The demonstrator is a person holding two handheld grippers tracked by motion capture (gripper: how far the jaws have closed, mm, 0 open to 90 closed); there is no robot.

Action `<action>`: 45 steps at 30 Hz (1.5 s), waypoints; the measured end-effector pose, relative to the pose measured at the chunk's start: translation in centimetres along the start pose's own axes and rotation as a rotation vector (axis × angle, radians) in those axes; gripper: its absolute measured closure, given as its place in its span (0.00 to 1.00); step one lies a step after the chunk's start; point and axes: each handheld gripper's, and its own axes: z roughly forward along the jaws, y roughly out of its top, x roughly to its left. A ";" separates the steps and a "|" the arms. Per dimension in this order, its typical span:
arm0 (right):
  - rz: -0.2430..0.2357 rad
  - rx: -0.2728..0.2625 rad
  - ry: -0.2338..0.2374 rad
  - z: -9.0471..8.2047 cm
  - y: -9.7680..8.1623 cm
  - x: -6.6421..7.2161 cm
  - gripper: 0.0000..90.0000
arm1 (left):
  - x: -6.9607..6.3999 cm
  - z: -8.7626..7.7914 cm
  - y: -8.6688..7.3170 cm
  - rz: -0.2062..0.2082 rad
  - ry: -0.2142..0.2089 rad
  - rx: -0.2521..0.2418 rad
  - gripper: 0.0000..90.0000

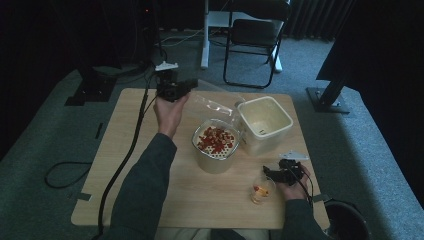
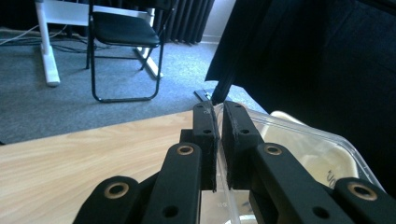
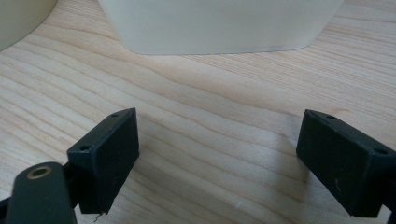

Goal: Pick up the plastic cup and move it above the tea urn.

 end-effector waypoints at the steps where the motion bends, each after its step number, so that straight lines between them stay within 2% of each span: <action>1: 0.000 0.000 0.000 0.0 0.0 0.0 0.14 | -0.6 0.5 0.4 -0.001 -0.002 -0.003 0.95; 3: -0.001 0.001 0.000 0.0 0.0 0.0 0.14 | -1.4 1.3 1.1 0.001 -0.001 -0.006 0.95; 5: 0.000 0.000 0.000 0.0 0.0 0.0 0.14 | -2.2 2.4 1.7 -0.016 -0.007 -0.011 0.95; 7: 0.000 0.001 0.001 0.0 0.0 0.0 0.14 | -2.9 3.4 2.1 -0.005 0.010 -0.003 0.95; 12: 0.000 0.001 0.001 0.0 0.0 0.0 0.14 | -4.4 5.8 2.7 -0.006 0.019 0.008 0.95; 17: 0.000 0.001 -0.001 0.0 0.0 0.0 0.14 | -5.6 7.5 3.0 -0.038 0.041 0.011 0.94; 19: 0.000 0.001 -0.002 0.0 0.0 0.0 0.14 | -6.1 8.3 2.9 -0.054 -0.003 0.016 0.91; 20: 0.000 0.002 -0.003 0.0 0.0 0.0 0.14 | -6.5 8.7 2.8 -0.056 -0.044 0.028 0.84; 21: 0.001 0.001 -0.003 0.0 0.0 0.0 0.14 | -6.9 9.0 2.7 -0.039 -0.047 0.036 0.78; 22: 0.001 0.002 -0.004 -0.1 0.0 0.0 0.14 | -7.2 9.1 2.5 -0.021 -0.048 0.035 0.75; 24: 0.002 0.001 -0.004 0.0 0.0 0.0 0.14 | -7.3 9.3 2.3 -0.027 -0.105 0.033 0.70; 25: 0.003 0.000 -0.004 0.0 0.0 0.0 0.14 | -7.3 9.3 2.3 -0.014 -0.108 0.038 0.69; 26: 0.003 0.000 -0.004 0.0 0.0 0.0 0.14 | -7.3 9.3 2.2 0.000 -0.096 0.044 0.68; 28: 0.003 0.000 -0.004 0.0 0.0 0.0 0.14 | -7.0 9.2 2.1 -0.001 -0.098 0.048 0.68; 30: 0.003 0.000 -0.004 0.0 0.0 0.0 0.14 | -6.5 8.9 1.9 0.005 -0.079 0.051 0.67; 34: 0.002 0.000 -0.004 0.0 0.0 0.0 0.14 | -5.2 8.2 1.5 0.003 -0.070 0.062 0.64; 37: 0.003 0.000 -0.004 -0.1 0.0 0.0 0.15 | -5.1 8.0 1.1 0.043 -0.056 0.094 0.63; 39: 0.006 -0.009 -0.010 -0.2 -0.1 -0.1 0.22 | -5.4 7.8 0.6 0.072 -0.048 0.108 0.63; 42: 0.012 -0.025 -0.011 -0.4 -0.3 -0.3 0.29 | -6.2 7.7 -0.3 0.100 -0.074 0.140 0.61; 43: 0.013 -0.025 -0.012 -0.4 -0.3 -0.3 0.30 | -6.5 7.7 -0.6 0.098 -0.091 0.140 0.60; 45: 0.013 -0.025 -0.012 -0.4 -0.3 -0.3 0.30 | -6.8 7.8 -1.0 0.067 -0.136 0.135 0.60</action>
